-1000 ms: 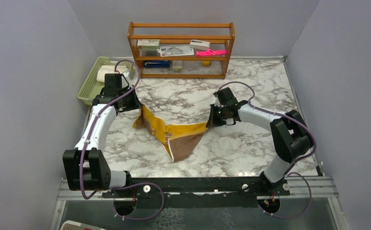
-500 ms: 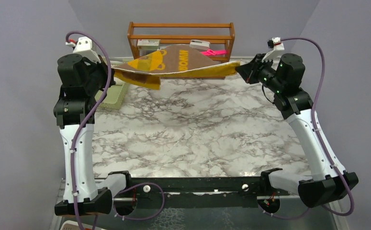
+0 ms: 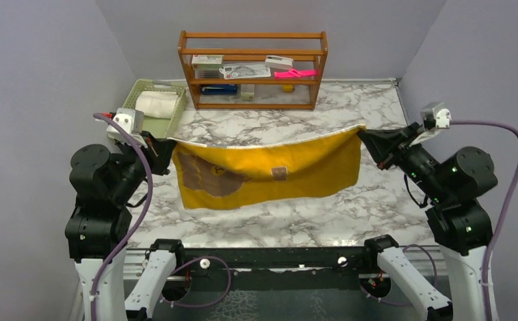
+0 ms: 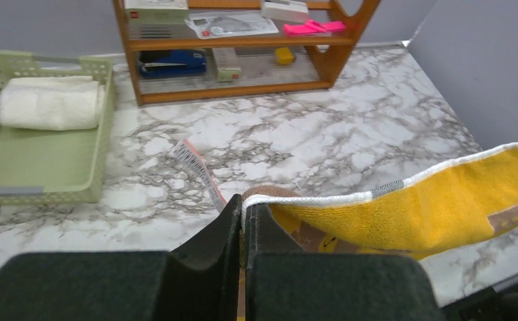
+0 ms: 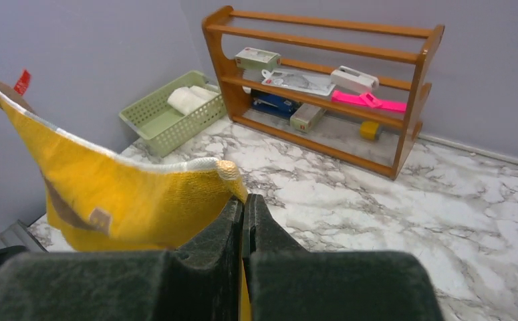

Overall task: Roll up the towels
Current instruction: Flatten out the towel at the center of the board.

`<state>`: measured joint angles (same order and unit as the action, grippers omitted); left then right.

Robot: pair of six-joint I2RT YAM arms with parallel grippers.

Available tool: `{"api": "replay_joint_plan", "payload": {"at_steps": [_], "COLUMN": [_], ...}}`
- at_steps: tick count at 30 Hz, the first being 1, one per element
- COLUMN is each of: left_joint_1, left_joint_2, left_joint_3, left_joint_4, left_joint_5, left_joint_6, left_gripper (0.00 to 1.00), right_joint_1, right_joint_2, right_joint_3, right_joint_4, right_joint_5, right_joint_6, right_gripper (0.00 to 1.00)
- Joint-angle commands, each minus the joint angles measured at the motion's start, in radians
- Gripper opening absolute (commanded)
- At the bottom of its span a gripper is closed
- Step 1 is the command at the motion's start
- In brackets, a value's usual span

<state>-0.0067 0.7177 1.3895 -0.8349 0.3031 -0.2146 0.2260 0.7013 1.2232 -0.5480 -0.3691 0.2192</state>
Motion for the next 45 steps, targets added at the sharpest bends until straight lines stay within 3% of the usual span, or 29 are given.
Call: {"api": "replay_joint_plan", "payload": {"at_steps": [1,5,8,11,14,18,25,26,27,29,31,33,35,37,40,42,45], "left_joint_1": [-0.068,-0.073,-0.073,-0.074,-0.073,-0.072,-0.065,-0.062,-0.058,-0.055,-0.056,-0.063,-0.084,-0.113,-0.131,-0.131,-0.131], "left_joint_2": [-0.027,0.016,0.084,0.239,0.426,0.667,1.130,1.178,1.218,1.274,1.284,1.229,1.156,1.092,1.033,1.002,0.933], "left_joint_3": [-0.061,-0.149,-0.318,-0.463,-0.495,-0.385,0.003,0.061,0.117,0.225,0.285,0.248,0.138,0.003,-0.227,-0.348,-0.512], "left_joint_4": [0.001,-0.008,0.094,0.216,0.342,0.446,0.441,0.436,0.431,0.405,0.372,0.377,0.424,0.501,0.614,0.684,0.765], "left_joint_5": [0.001,-0.042,-0.076,-0.121,-0.169,-0.211,-0.251,-0.246,-0.243,-0.242,-0.208,-0.179,-0.132,-0.086,-0.032,-0.039,-0.084], "left_joint_6": [-0.022,-0.005,-0.005,-0.041,-0.083,-0.086,-0.041,-0.037,-0.035,-0.036,-0.040,-0.047,-0.059,-0.082,-0.157,-0.222,-0.312], "left_gripper": [0.00,0.00,0.00,0.00,0.00,0.00,0.00,0.03,0.13,0.40,0.68,0.73,0.69,0.59,0.31,0.08,0.05], "right_joint_1": [-0.001,-0.001,-0.002,-0.002,-0.017,-0.078,-0.150,-0.155,-0.158,-0.159,-0.150,-0.110,-0.041,0.005,0.010,0.009,0.004], "right_joint_2": [-0.036,0.013,0.105,0.231,0.412,0.664,1.049,1.089,1.120,1.145,1.116,1.052,1.016,1.021,1.065,1.078,1.052], "right_joint_3": [-0.012,-0.107,-0.199,-0.294,-0.309,-0.257,-0.006,0.034,0.064,0.107,0.088,0.004,-0.055,-0.094,-0.155,-0.194,-0.274], "right_joint_4": [-0.128,-0.155,-0.109,0.015,0.107,0.230,0.289,0.287,0.297,0.307,0.327,0.392,0.417,0.427,0.448,0.443,0.443], "right_joint_5": [0.008,0.129,0.195,0.256,0.327,0.293,0.275,0.276,0.271,0.252,0.201,0.163,0.145,0.102,0.035,0.025,0.035], "right_joint_6": [-0.014,0.019,0.058,0.102,0.152,0.213,0.244,0.243,0.235,0.205,0.179,0.157,0.139,0.148,0.192,0.195,0.199], "right_gripper": [0.01,0.01,0.01,0.01,0.01,0.01,0.03,0.09,0.19,0.48,0.57,0.57,0.57,0.47,0.35,0.34,0.34]}}
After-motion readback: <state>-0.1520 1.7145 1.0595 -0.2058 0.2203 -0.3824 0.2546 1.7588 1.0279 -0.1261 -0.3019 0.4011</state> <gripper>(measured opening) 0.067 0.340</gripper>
